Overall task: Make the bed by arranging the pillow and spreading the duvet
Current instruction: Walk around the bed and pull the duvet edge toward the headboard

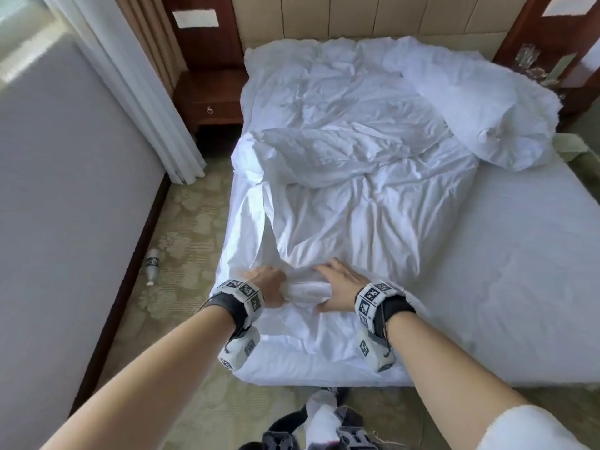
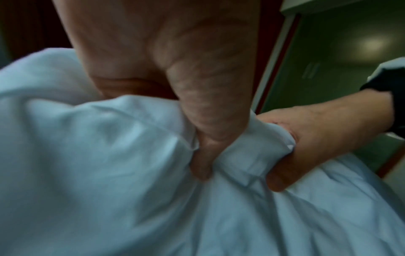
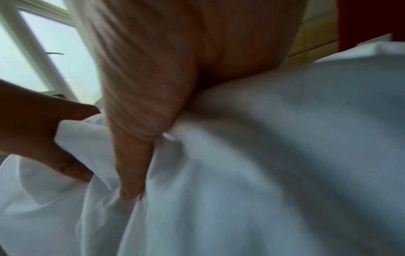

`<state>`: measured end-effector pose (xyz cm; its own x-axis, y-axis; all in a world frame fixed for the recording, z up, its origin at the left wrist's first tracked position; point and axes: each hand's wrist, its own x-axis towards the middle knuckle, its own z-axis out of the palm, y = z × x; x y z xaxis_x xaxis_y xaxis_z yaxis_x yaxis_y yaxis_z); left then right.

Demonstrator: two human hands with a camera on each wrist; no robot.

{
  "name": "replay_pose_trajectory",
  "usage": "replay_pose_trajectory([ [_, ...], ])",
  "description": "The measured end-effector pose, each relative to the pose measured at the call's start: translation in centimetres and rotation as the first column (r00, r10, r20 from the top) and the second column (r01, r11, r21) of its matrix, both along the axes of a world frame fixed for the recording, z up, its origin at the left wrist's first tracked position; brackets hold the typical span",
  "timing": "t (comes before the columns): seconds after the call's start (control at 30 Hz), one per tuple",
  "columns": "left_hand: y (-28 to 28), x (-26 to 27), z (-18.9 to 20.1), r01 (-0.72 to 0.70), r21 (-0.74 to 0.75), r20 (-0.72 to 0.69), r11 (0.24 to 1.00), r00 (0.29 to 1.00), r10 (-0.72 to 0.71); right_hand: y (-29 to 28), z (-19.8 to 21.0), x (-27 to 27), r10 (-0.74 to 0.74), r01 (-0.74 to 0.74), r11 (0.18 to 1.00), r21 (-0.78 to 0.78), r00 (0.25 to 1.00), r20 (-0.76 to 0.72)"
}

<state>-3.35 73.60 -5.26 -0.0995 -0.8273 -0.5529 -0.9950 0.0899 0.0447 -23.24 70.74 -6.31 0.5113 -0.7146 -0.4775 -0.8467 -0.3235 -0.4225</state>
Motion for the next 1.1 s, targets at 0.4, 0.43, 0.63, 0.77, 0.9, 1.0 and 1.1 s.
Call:
replay_pose_trajectory([
  [0.4,18.8,8.4,-3.5,-0.202,0.399,0.085,0.894,0.979,0.183,13.9,-0.5,7.7,0.273,-0.273,0.962,0.022,0.957,-0.096],
  [0.43,19.2,8.5,-3.5,-0.190,0.390,0.076,0.901,0.982,0.175,14.4,-0.3,7.4,0.256,-0.255,0.967,0.022,0.961,-0.099],
  [0.63,20.6,6.9,-1.7,-0.169,0.281,0.001,0.945,0.984,0.176,16.0,1.3,5.4,0.211,-0.215,0.976,-0.022,0.969,-0.131],
  [0.77,20.6,5.0,0.1,-0.190,0.264,-0.027,0.946,0.978,0.205,16.4,2.4,3.6,0.188,-0.192,0.981,-0.013,0.972,-0.143],
  [0.9,19.9,2.4,1.7,-0.215,0.230,-0.049,0.949,0.972,0.231,16.5,4.1,1.0,0.141,-0.146,0.989,-0.025,0.979,-0.146],
  [1.0,19.0,-0.4,2.8,-0.202,0.202,-0.064,0.958,0.974,0.219,16.4,5.3,-1.9,0.118,-0.127,0.990,-0.053,0.981,-0.155],
  [1.1,18.2,-3.9,3.7,-0.196,0.168,-0.085,0.966,0.974,0.212,15.9,5.9,-5.2,0.106,-0.121,0.990,-0.073,0.978,-0.181],
])
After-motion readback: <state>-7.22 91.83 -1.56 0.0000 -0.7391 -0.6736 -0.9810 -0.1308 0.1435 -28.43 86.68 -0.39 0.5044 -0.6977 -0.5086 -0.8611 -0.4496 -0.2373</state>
